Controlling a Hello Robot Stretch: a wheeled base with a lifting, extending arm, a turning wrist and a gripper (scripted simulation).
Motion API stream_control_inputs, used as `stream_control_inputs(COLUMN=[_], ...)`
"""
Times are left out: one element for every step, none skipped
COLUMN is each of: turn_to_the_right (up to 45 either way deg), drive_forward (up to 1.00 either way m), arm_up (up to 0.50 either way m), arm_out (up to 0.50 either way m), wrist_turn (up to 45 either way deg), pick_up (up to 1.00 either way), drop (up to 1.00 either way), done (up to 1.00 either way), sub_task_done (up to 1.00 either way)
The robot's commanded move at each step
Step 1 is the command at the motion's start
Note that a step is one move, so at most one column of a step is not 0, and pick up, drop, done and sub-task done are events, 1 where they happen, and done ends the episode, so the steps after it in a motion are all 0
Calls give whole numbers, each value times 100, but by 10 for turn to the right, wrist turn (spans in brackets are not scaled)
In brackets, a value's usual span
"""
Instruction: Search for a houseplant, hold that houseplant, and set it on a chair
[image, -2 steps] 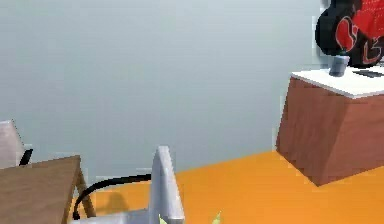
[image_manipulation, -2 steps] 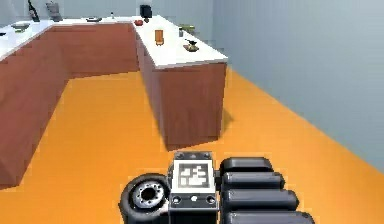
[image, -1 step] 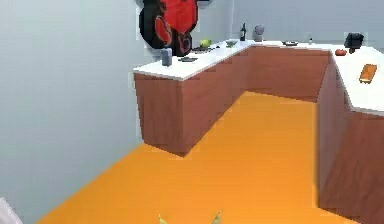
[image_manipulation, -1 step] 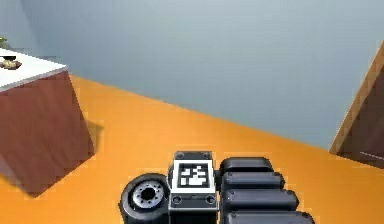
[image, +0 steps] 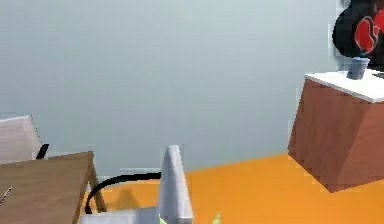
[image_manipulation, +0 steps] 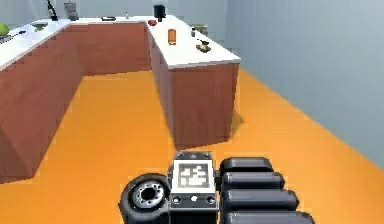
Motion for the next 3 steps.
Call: stream_control_inputs(turn_to_the_right=[-450,-390,450], drive_forward=[0,0,0], arm_up=[0,0,0], arm_out=[0,0,0], wrist_turn=[0,0,0], pick_up=[0,0,0], drop=[0,0,0], done=[0,0,0], sub_task_done=[0,0,0])
